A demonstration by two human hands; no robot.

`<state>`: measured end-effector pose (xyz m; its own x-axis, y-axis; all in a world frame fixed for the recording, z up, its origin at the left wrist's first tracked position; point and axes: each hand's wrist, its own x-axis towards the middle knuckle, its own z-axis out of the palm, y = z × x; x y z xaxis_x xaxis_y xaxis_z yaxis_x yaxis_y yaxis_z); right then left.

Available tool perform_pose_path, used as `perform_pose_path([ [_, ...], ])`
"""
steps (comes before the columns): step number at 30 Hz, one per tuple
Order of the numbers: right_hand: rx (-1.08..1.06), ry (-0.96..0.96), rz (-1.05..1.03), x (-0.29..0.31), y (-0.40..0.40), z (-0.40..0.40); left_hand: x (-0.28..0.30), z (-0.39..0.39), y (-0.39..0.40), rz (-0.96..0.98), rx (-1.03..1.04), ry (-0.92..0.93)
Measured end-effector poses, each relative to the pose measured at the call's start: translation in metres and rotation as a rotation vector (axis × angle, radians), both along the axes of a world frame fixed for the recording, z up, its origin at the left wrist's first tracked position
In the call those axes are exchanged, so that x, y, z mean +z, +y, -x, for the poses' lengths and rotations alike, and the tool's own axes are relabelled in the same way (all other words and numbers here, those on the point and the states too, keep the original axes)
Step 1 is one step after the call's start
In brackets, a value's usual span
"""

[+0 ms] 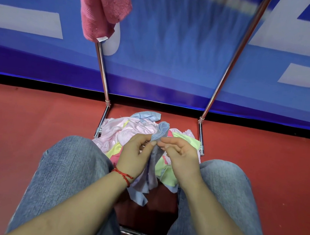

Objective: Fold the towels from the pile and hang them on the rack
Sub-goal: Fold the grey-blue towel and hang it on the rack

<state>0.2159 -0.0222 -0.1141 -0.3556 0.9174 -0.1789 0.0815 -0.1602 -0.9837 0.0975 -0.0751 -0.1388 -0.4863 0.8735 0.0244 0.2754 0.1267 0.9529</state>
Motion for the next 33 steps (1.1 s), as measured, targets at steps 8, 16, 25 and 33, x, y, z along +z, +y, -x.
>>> perform_pose_path([
  [8, 0.134, -0.086, -0.021, 0.021, 0.018, -0.016, 0.03, 0.009, -0.004, -0.113, -0.223, -0.066],
  [16, 0.148, -0.02, -0.129, 0.083, 0.028, -0.01, 0.096, 0.014, 0.016, -0.197, -0.243, -0.045],
  [25, 0.087, -0.053, -0.419, 0.18, 0.059, -0.012, 0.192, 0.028, 0.058, -0.236, -0.282, -0.029],
  [33, 0.181, -0.136, -0.604, 0.259, 0.103, -0.002, 0.254, 0.041, 0.104, -0.371, -0.28, -0.068],
])
